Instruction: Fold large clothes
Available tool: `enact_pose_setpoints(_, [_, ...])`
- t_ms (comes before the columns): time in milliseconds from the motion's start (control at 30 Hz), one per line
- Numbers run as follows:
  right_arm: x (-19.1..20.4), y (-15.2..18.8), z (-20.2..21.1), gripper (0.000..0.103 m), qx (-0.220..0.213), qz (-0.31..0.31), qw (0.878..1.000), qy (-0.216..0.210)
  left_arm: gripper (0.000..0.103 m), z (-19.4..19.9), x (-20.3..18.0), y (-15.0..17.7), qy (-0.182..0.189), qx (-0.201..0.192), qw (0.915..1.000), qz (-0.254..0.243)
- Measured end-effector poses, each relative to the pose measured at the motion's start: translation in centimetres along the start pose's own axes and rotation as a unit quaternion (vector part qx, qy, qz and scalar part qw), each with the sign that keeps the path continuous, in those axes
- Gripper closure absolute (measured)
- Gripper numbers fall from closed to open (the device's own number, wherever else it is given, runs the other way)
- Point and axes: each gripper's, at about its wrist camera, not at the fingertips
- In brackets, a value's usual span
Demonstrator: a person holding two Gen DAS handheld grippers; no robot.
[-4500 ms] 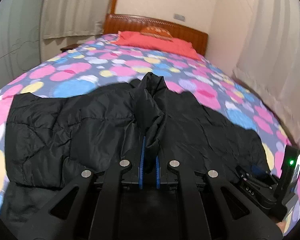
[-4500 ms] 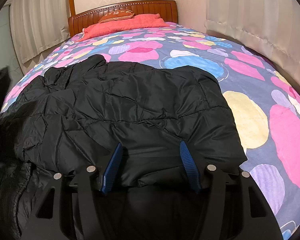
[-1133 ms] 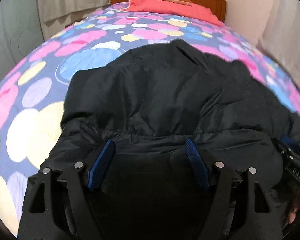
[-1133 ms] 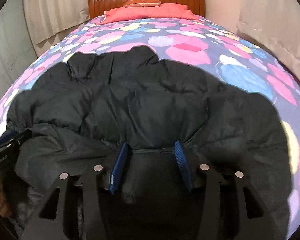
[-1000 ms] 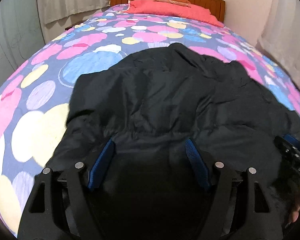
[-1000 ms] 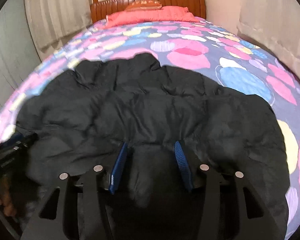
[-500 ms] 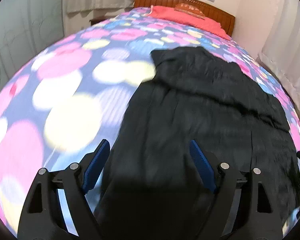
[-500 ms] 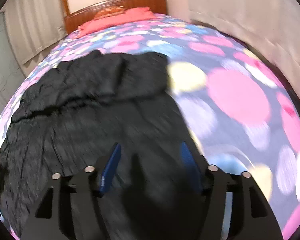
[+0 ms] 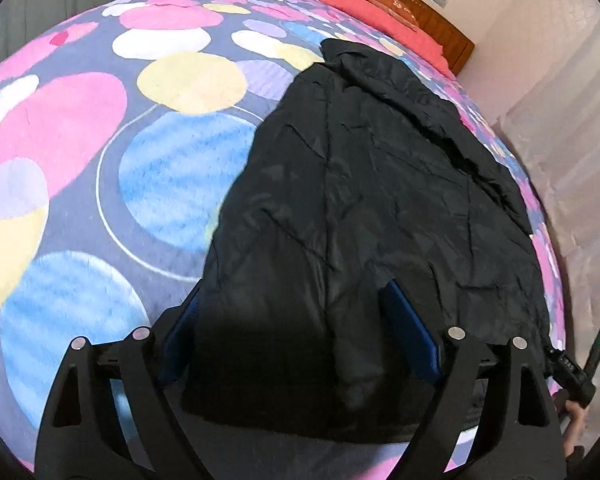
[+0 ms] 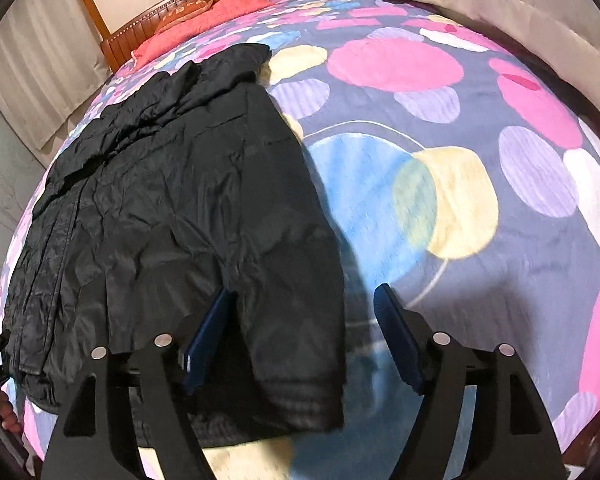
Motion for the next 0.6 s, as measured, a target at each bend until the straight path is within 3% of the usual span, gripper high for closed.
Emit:
enact_pose_setpoints(233, [-0.5,1.0,0.3,0.029,0.001,-0.017,1.0,-0.02,0.019,0.2,0.0,1.0,0.001,-0.013,0.9999,0.0])
enact_pose_setpoints(267, [-0.4,1.2,0.3,0.033,0.002,-0.02,1.0,-0.024,0.023,0.2,-0.1,1.2,-0.003,-0.016,0.9999,-0.002])
enact_pose_setpoints(333, [0.0,1.6,0.3,0.055,0.003,-0.022,0.999,-0.043,0.029,0.3,-0.1,1.4,-0.012,-0.023,0.9997,-0.001])
enact_pose_setpoints(400, [0.4,1.8,0.4,0.058,0.0,-0.022,0.999,-0.04,0.038,0.5,0.0,1.5,-0.012,-0.026,0.9996,0.005])
enact_pose_setpoints(467, [0.7,1.8,0.5,0.061,-0.003,-0.018,0.999,-0.039,0.04,0.6,0.2,1.5,-0.007,-0.027,0.9996,0.011])
enact_pose_setpoints(600, [0.4,1.9,0.6,0.062,-0.007,-0.026,0.998,-0.048,0.036,0.7,0.6,1.5,-0.001,-0.028,0.9994,0.02])
Point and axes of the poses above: each gripper's, at about its wrist camera, not at the fingertips, and z roughly against the way its jaws point, x to its left, y to its underside, and after that the axes turned 8 degrees about z, right-handed
